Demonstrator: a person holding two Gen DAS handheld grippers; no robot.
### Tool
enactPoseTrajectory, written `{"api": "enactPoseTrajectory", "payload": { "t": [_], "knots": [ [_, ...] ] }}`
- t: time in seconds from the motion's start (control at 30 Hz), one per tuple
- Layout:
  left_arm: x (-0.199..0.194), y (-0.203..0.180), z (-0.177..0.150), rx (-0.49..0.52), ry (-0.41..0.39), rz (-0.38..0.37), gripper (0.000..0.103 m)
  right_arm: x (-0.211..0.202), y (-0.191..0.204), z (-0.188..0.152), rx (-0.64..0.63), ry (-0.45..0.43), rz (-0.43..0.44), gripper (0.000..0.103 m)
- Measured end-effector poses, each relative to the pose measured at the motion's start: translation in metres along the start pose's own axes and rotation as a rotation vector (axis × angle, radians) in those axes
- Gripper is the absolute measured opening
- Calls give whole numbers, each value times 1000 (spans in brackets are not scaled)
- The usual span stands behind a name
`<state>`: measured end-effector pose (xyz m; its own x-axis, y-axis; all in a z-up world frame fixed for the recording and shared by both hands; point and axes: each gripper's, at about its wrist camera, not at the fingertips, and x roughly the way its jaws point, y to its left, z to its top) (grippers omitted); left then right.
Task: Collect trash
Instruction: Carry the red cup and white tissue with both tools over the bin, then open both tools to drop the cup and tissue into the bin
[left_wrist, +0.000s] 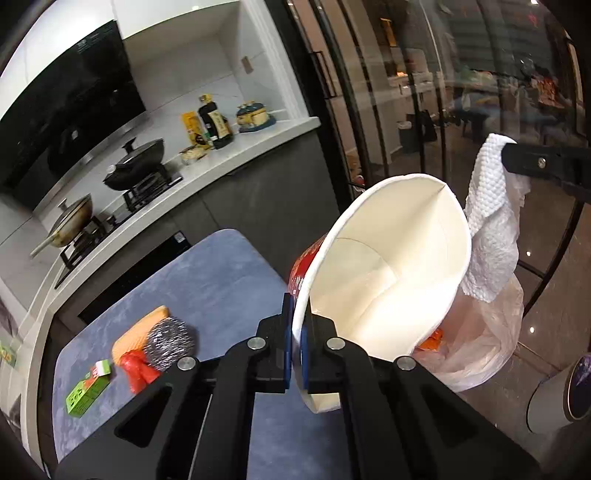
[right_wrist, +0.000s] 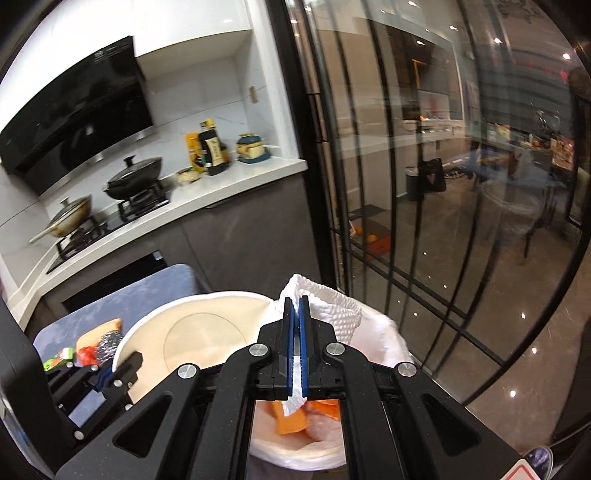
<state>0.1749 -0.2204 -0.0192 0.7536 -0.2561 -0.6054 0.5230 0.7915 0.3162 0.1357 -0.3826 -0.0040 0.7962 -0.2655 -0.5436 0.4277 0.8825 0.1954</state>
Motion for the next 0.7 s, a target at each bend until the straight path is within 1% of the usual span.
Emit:
{"api": "enactPoseTrajectory", "payload": {
  "t": [0.13,0.3,0.43,0.53,0.57,0.6,0.63,0.67,0.7],
  "knots": [
    [15,-15,2,4,29,-41,4,21,-14,-3,-3,50,-18,3],
    [33,-22,3,-26,74,-75,4,34,-22,-9,13,72,-23,3],
    [39,-27,5,-36,87,-88,5,42,-26,-10,34,90,-2,3],
    [42,-24,5,-61,100,-108,8,48,-26,-9,39,106,13,7],
    [42,-24,5,-67,100,-114,11,46,-24,-10,40,100,14,9],
    [41,-23,4,-74,100,-117,22,46,-24,-9,39,98,16,12],
    [40,-22,4,-82,99,-113,30,44,-22,-9,35,94,16,14],
    [39,-19,4,-94,92,-110,45,43,-21,-8,34,88,13,18],
    [36,-17,4,-105,77,-115,50,41,-21,-9,33,83,12,23]
  ]
}}
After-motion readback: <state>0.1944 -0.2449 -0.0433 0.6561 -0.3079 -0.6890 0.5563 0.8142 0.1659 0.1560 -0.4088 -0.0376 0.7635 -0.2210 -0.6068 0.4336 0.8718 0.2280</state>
